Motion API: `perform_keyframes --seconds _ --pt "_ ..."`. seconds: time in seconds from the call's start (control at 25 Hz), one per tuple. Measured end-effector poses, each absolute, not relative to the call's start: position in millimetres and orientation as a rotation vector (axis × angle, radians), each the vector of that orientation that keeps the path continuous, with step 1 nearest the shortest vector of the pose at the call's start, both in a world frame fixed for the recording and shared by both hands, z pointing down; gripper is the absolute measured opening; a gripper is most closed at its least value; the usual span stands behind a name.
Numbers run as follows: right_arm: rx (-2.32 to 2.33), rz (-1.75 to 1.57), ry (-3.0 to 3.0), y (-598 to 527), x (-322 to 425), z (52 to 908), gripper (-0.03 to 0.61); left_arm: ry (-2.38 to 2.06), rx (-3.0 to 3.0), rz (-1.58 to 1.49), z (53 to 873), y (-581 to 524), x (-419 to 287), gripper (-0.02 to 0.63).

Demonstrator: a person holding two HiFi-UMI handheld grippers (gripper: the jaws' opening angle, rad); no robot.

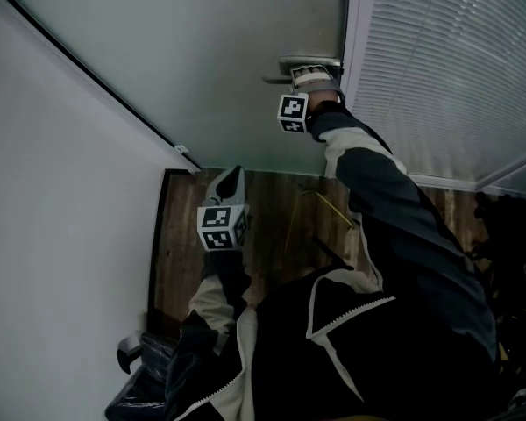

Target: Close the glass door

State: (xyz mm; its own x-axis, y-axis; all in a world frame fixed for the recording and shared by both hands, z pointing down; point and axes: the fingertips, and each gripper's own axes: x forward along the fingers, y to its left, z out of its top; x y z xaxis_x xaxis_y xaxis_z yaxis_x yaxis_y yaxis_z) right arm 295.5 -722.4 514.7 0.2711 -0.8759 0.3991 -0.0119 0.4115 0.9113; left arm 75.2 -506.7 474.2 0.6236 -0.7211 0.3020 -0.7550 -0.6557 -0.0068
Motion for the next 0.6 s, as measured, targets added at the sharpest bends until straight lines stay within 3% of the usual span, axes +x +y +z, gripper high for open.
perform_keyframes --seconds 0.6 --pt "0.995 -0.721 -1.148 -743 309 517 0.124 -1.309 2.681 0.439 477 -513 60 0.002"
